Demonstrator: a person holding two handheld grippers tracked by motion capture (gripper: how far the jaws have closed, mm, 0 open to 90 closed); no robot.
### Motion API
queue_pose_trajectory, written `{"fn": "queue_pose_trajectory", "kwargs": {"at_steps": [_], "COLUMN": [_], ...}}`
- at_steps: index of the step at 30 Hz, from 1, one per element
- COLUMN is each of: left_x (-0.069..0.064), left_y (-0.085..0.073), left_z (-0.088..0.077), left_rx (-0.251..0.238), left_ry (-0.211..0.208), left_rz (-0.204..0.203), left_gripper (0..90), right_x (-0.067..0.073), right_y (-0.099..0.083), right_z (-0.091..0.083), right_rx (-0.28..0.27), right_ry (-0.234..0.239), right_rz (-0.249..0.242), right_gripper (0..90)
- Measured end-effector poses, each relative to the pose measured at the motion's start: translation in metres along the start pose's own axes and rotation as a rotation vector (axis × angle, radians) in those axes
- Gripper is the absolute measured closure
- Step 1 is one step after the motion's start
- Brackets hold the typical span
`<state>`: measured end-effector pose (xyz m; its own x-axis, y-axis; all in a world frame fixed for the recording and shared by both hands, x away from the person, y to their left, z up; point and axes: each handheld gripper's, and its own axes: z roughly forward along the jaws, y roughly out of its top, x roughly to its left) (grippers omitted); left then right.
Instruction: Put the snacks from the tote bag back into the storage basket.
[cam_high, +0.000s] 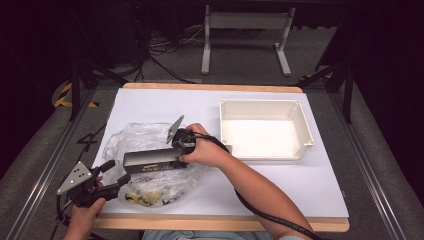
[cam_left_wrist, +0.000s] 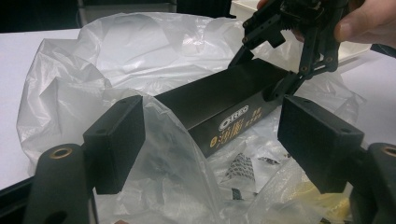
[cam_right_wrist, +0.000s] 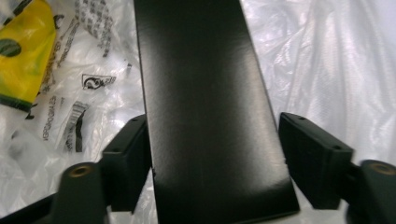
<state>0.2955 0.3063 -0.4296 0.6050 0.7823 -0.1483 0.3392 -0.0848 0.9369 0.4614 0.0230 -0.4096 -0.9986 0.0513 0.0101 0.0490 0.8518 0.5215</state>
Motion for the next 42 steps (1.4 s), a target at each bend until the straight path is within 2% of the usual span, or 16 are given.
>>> {"fn": "queue_pose_trajectory", "kwargs": {"at_steps": [2,3,7,18,25,32,42], "left_x": [0.000,0.000,0.000,0.000,0.000,0.000,0.000], "left_y": [0.000,0.000,0.000,0.000,0.000,0.000,0.000], "left_z": [0.000,0.000,0.000,-0.001,-0.001,-0.001,-0.001], "left_rx": [0.000,-0.001,0.000,0.001,0.001,-0.005,0.002], "left_ry": [0.000,0.001,0.001,0.002,0.003,0.005,0.005], "left_rz": [-0.002,-0.002,0.000,0.001,0.002,0.001,0.002], "left_gripper": [24.1,24.1,24.1,24.1,24.1,24.1,24.1], "right_x": [0.000,0.000,-0.002,-0.001,0.001,0.004,0.008], "right_y": [0.000,-0.001,-0.001,0.000,0.002,0.008,0.019], "right_z": [0.002,0.003,0.002,0.002,-0.001,-0.010,-0.035], "right_rx": [0.008,0.024,0.032,0.041,0.024,0.032,0.016], "right_ry": [0.014,0.025,0.045,0.046,0.045,0.047,0.043], "right_rz": [0.000,-0.003,-0.009,-0.048,-0.048,-0.052,-0.082], "right_gripper": [36.1,36.5,39.7,42.4,43.0,43.3,43.3]}}
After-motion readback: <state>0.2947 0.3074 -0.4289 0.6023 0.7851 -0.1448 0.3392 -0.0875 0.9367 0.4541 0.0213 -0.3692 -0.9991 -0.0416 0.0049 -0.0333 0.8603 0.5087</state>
